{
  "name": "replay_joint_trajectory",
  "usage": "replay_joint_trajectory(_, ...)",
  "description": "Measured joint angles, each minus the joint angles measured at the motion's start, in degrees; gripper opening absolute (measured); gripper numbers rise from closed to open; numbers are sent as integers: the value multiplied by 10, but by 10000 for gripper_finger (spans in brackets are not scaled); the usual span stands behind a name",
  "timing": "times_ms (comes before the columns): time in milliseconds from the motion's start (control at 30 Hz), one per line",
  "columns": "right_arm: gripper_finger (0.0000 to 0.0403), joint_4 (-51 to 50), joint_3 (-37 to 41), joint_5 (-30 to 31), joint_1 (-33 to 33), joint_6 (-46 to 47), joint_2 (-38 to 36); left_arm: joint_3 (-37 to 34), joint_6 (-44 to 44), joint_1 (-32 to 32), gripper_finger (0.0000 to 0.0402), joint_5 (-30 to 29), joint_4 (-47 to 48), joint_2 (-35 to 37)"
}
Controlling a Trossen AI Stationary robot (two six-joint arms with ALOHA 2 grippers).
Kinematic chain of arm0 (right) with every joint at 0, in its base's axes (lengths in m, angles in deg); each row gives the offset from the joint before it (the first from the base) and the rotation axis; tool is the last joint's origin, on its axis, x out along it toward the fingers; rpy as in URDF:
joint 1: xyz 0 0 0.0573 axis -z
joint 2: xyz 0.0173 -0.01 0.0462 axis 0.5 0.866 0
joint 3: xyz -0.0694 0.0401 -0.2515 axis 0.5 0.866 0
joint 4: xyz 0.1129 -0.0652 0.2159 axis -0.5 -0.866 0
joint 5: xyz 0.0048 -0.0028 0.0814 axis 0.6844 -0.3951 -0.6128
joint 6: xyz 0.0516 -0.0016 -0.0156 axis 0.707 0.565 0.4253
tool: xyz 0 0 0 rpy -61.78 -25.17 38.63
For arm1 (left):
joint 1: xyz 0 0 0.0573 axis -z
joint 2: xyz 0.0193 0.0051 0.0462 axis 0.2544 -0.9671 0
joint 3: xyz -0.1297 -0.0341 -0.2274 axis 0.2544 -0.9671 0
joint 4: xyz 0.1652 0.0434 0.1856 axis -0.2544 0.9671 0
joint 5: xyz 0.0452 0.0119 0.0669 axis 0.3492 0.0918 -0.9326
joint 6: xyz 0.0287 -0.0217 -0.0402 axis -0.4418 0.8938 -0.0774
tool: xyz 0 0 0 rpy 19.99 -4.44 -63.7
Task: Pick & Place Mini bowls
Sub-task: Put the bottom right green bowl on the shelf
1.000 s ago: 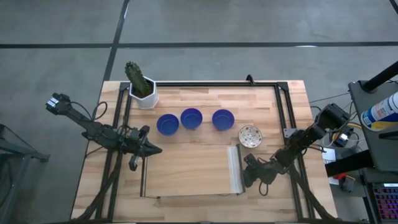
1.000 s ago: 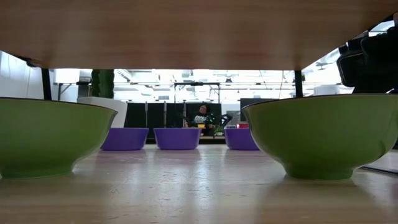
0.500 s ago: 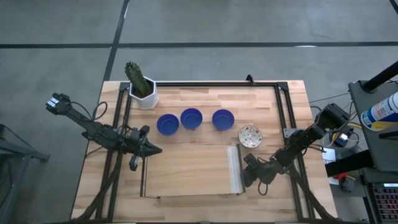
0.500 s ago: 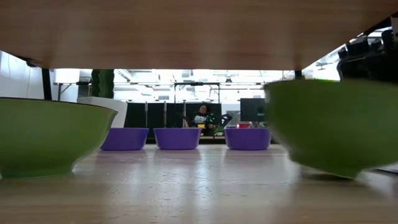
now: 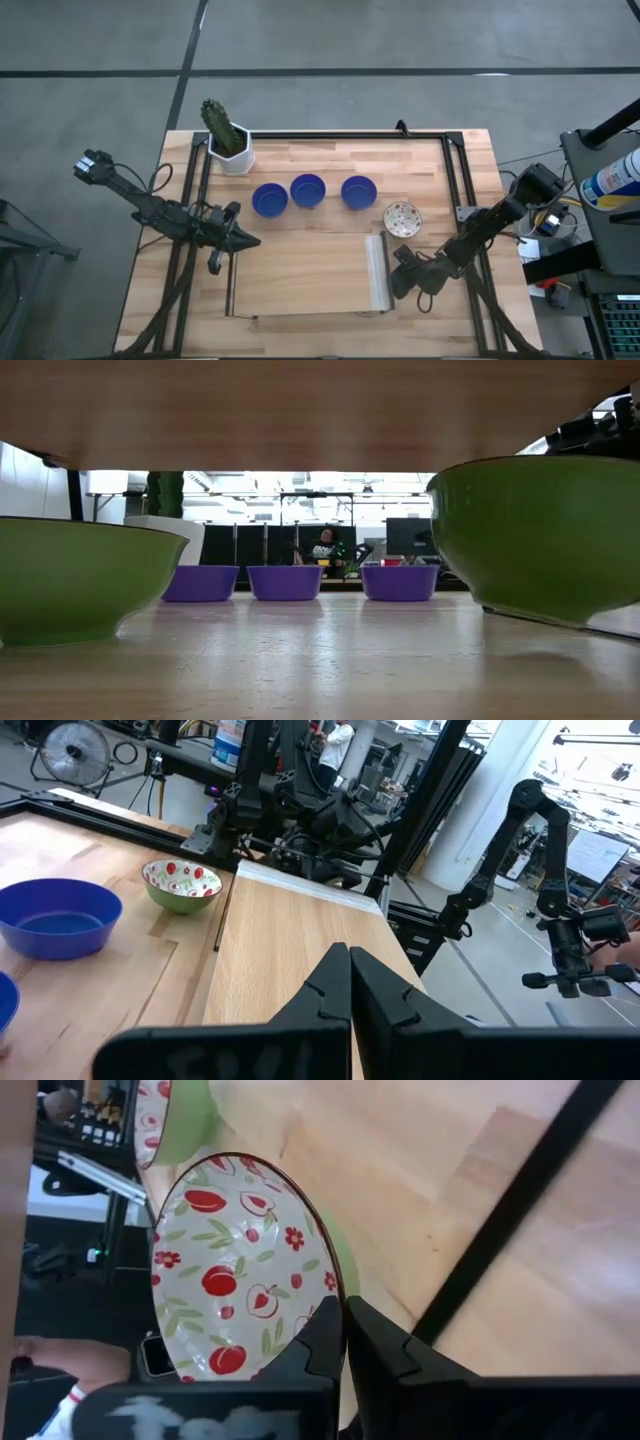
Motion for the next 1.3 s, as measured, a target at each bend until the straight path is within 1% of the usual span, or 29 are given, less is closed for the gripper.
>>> replay_joint_trajectory(267, 8, -111, -1, 21, 0, 10, -86, 0, 0, 0, 0, 0, 8, 0)
replay_joint_trajectory(400, 8, -202, -2, 25, -4, 37, -131, 0, 0, 0, 0, 0, 8, 0)
replay_joint_trajectory(633, 8, -302, -8, 28, -11, 64, -204, 0, -3, 0, 0, 0, 8, 0)
replay_joint_trajectory(833, 8, -421, -31, 25, -36, 113, -253, 0, -3, 1, 0, 0, 7, 0)
replay_joint_trajectory(933, 8, -478, -50, 24, -54, 149, -271, 0, -3, 1, 0, 0, 7, 0)
replay_joint_trajectory(1100, 8, -622, -99, 15, -84, 205, -281, 0, -3, 1, 0, 0, 6, 0)
replay_joint_trajectory(1300, 8, -756, -171, 16, -112, 224, -281, 0, -3, 1, 0, 0, 6, 0)
